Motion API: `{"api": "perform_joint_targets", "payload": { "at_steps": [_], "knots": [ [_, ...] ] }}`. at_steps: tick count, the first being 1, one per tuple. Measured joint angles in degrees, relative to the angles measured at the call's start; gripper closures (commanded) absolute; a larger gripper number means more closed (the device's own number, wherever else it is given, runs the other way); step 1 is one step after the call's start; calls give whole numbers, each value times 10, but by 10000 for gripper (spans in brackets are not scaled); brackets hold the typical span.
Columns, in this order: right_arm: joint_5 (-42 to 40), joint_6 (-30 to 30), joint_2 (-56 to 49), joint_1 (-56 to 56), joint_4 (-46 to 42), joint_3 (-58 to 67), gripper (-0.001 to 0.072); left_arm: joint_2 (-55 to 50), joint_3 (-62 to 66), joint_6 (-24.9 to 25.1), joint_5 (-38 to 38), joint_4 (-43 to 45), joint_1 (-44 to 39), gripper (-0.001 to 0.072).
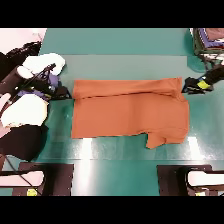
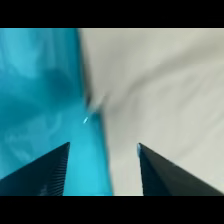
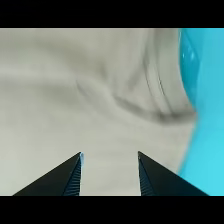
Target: Fold the shirts.
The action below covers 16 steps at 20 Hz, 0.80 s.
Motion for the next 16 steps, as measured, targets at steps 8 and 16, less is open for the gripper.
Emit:
{"api": "perform_joint_targets", "payload": {
  "at_steps": [8,16],
  "knots": [
    [24,-5,159,-55,5,-176,303,148,-263,-1,-20,-14,3,219],
    [28,-6,225,-98,5,-272,302,165,-341,38,-28,-79,2,417]
  ]
}}
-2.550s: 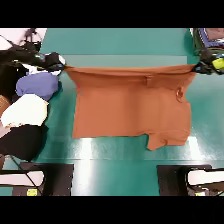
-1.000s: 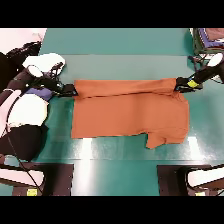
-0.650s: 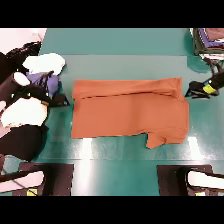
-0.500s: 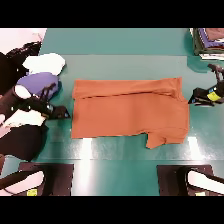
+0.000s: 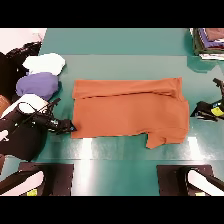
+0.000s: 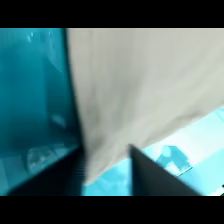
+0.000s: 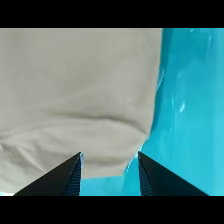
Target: Fold the shirts.
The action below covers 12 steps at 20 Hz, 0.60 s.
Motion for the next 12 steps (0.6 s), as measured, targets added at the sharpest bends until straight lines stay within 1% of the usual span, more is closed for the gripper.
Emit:
{"api": "perform_joint_targets", "payload": {
  "at_steps": [1,2,3,4,8,11,12],
  "knots": [
    [1,0,5,-10,0,-15,301,0,-4,4,-6,-1,0,420],
    [2,0,10,-19,0,-30,293,1,-7,5,-7,-2,0,600],
    [2,0,13,-31,0,-47,228,1,-9,6,-3,2,0,675],
    [3,0,15,-42,0,-65,204,0,-9,6,-2,4,0,676],
    [1,-5,19,-74,0,-133,206,2,16,6,11,5,0,676],
    [-18,-10,13,-83,13,-180,212,2,39,6,7,-2,0,676],
    [-27,-15,7,-84,28,-192,265,3,46,6,6,-3,0,677]
  ]
}}
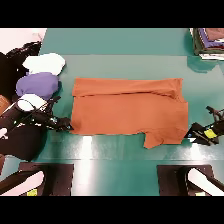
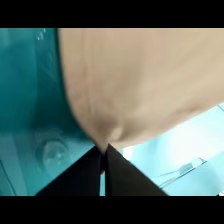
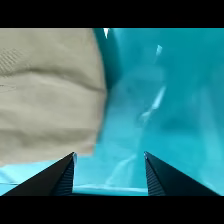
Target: Fold the shirts.
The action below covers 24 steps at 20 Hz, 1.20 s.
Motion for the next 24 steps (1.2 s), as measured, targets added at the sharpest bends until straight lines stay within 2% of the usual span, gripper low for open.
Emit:
{"api": "perform_joint_targets", "payload": {
  "at_steps": [4,7,8,9,10,15,19,24],
  "knots": [
    [-18,-23,-28,-2,82,-23,272,0,16,-1,-3,-4,0,676],
    [-22,-31,-36,-3,103,-28,285,0,20,-2,-3,-6,0,676],
    [-23,-33,-37,-3,105,-30,356,0,21,-2,-3,-6,0,676],
    [-24,-35,-38,-3,104,-31,581,0,21,-2,-2,-7,0,677],
    [-29,-37,-40,-3,100,-31,694,0,21,-2,-2,-7,0,677],
    [7,-54,4,-3,87,-27,695,31,22,-17,-24,33,0,678],
    [66,-56,114,-3,59,-11,695,130,12,-49,-83,91,0,677],
    [121,-23,255,-3,49,2,696,242,0,-92,-179,107,0,677]
  ]
}}
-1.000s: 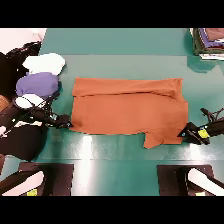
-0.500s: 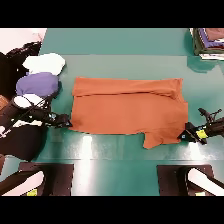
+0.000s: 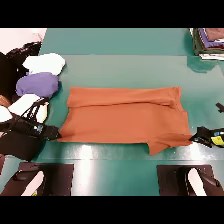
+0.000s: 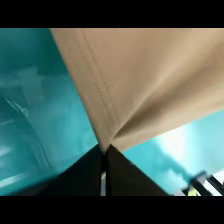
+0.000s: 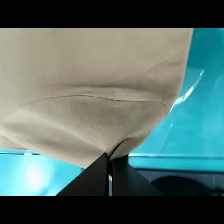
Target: Fold the shirts.
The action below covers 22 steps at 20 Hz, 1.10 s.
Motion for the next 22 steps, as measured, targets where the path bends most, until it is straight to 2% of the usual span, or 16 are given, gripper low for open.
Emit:
{"api": "perform_joint_targets", "payload": {
  "at_steps": [3,6,12,17,21,22],
  "knots": [
    [2,13,13,4,16,40,696,11,17,-16,2,-3,0,677],
    [-23,17,-43,41,28,111,696,-30,63,-23,44,-7,0,677],
    [-115,20,-255,162,36,275,696,-210,192,-15,139,-38,0,676],
    [-141,25,-427,198,38,418,695,-358,283,-11,191,-51,0,676],
    [-146,31,-522,200,39,511,694,-418,322,-9,241,-57,0,672],
    [-146,31,-542,200,40,532,619,-425,327,-9,254,-59,0,438]
  ]
}}
